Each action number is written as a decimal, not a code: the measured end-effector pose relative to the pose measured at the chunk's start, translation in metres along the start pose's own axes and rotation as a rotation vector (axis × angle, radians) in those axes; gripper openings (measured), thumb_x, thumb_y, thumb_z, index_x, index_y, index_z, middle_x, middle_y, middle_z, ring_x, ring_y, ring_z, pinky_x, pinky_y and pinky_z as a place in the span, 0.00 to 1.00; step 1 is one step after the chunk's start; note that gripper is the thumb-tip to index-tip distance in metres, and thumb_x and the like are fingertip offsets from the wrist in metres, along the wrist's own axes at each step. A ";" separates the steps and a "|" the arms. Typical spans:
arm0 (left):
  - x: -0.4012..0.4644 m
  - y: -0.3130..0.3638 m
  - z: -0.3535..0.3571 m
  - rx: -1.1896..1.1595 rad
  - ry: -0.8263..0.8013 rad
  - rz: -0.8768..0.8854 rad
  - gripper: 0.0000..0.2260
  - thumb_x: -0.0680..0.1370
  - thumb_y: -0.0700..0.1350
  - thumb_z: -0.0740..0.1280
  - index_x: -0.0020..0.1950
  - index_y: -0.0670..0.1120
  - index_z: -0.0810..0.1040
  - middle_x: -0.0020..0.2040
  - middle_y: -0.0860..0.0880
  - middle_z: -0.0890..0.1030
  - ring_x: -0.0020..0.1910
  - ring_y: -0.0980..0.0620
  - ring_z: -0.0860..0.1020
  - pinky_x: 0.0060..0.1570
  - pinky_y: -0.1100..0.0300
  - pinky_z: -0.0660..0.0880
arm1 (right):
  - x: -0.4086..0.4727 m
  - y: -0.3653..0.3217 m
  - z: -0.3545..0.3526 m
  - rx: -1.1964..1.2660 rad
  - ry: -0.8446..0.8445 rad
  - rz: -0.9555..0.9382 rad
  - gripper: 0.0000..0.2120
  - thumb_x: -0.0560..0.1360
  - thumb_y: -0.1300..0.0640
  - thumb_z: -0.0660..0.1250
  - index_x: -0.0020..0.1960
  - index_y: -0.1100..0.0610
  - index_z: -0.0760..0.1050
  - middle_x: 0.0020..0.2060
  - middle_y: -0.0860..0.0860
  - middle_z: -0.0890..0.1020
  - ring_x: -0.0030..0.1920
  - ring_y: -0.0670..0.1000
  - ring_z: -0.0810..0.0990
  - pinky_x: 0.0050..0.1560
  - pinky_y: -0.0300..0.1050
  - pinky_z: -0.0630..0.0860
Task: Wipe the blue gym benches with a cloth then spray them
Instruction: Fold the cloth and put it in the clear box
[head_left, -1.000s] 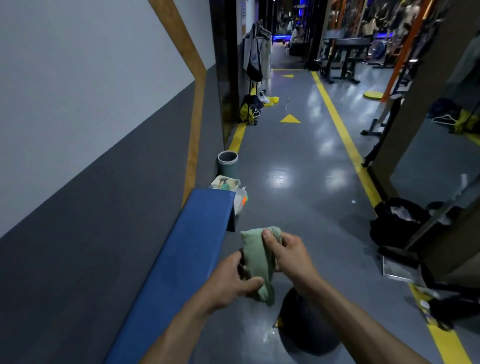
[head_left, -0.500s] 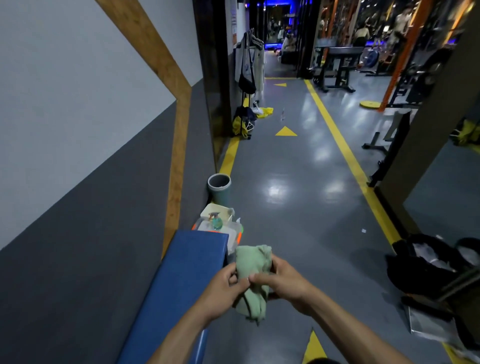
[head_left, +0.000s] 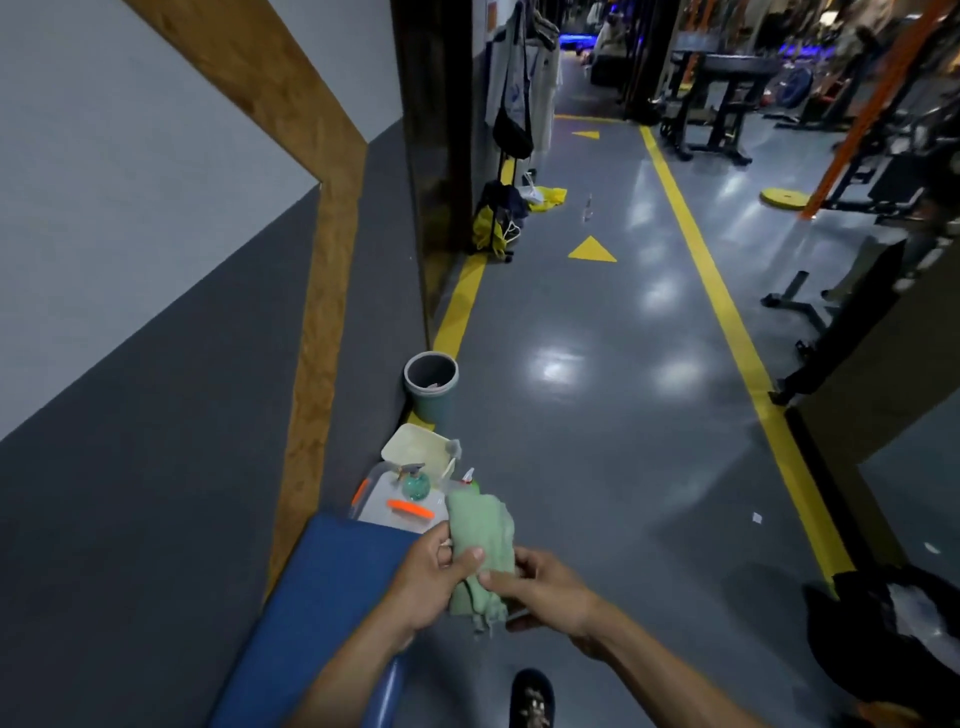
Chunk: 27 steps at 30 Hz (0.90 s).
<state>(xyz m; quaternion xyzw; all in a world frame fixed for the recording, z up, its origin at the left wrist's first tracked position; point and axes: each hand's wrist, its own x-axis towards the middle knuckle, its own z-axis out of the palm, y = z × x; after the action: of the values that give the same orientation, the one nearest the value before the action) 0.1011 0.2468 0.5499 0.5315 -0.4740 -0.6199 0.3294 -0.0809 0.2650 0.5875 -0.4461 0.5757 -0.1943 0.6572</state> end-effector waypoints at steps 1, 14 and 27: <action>0.021 -0.001 -0.002 0.061 0.026 0.017 0.12 0.80 0.39 0.69 0.64 0.42 0.76 0.53 0.41 0.86 0.52 0.42 0.85 0.50 0.48 0.83 | 0.023 -0.006 -0.008 0.002 0.002 0.014 0.12 0.74 0.49 0.74 0.52 0.54 0.79 0.39 0.48 0.83 0.37 0.48 0.81 0.41 0.43 0.79; 0.193 -0.026 -0.058 -0.118 0.309 -0.310 0.05 0.83 0.42 0.65 0.57 0.45 0.77 0.44 0.47 0.84 0.37 0.50 0.84 0.34 0.57 0.80 | 0.257 -0.094 -0.058 -0.165 -0.175 0.161 0.06 0.79 0.62 0.68 0.44 0.55 0.77 0.34 0.46 0.84 0.34 0.43 0.83 0.37 0.40 0.81; 0.263 -0.110 -0.119 -0.560 0.467 -0.531 0.10 0.80 0.32 0.66 0.59 0.44 0.75 0.45 0.43 0.80 0.37 0.48 0.80 0.39 0.55 0.76 | 0.456 -0.080 -0.046 -0.595 -0.211 0.300 0.03 0.74 0.60 0.72 0.45 0.53 0.83 0.37 0.53 0.85 0.37 0.50 0.83 0.36 0.45 0.80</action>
<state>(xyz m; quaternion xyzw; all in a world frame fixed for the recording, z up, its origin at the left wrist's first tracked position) 0.1699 0.0156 0.3569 0.6509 -0.0481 -0.6506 0.3883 0.0167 -0.1447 0.3891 -0.5463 0.5950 0.1282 0.5754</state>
